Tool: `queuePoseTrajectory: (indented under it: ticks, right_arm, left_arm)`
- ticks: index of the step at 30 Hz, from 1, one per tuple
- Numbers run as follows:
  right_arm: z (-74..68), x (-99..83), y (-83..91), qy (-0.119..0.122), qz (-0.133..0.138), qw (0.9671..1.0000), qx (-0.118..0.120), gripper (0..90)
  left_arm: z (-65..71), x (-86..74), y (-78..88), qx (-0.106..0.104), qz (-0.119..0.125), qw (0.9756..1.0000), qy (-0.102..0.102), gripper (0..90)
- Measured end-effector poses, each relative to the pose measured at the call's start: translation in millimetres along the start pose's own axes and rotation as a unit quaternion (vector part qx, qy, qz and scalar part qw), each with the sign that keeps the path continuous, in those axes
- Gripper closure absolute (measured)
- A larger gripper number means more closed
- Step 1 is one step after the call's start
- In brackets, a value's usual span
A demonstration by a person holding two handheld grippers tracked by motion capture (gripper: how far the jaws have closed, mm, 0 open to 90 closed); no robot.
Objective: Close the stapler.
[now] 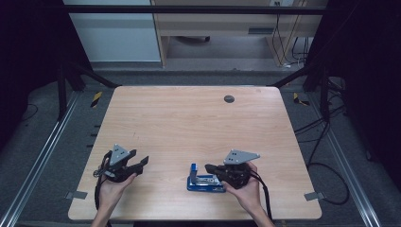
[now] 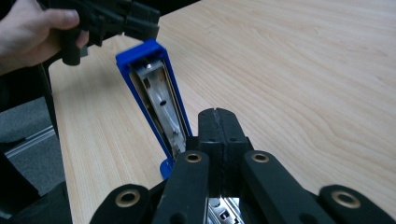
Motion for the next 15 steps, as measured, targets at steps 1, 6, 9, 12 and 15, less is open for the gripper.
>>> queuePoseTrajectory:
  ticks: [1,6,9,12,15]
  right_arm:
    - [0.1,1.4,0.9,0.001,0.002,1.0,-0.001,90.0]
    - [-1.7,10.6,7.2,0.002,0.015,0.9999,-0.001,90.0]
    - [-3.1,15.6,9.5,0.003,0.024,0.9997,0.001,90.0]
    - [-5.0,21.9,10.6,0.002,0.032,0.9995,0.006,90.0]
    - [-7.9,27.5,10.5,0.0,0.039,0.9992,0.01,90.0]
  left_arm:
    - [0.6,-0.8,-0.9,-0.011,0.0,0.9999,0.006,41.7]
    - [2.6,-2.7,-3.4,-0.022,-0.004,0.9997,0.01,43.5]
    - [5.0,-2.4,-4.0,-0.025,-0.005,0.9997,0.006,44.6]
    - [5.7,-2.1,-4.6,-0.024,-0.006,0.9997,0.004,46.0]
    - [5.9,-0.9,-4.7,-0.02,-0.003,0.9998,0.006,46.9]
Point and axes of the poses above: each handheld gripper's, and its own axes: y roughly backward along the jaws, x roughly out of its top, z roughly to its right, the point moved 4 cm from there along -y, roughly forward along the jaws, and after that the axes turned 1 degree about -z, right-handed, at the moved point
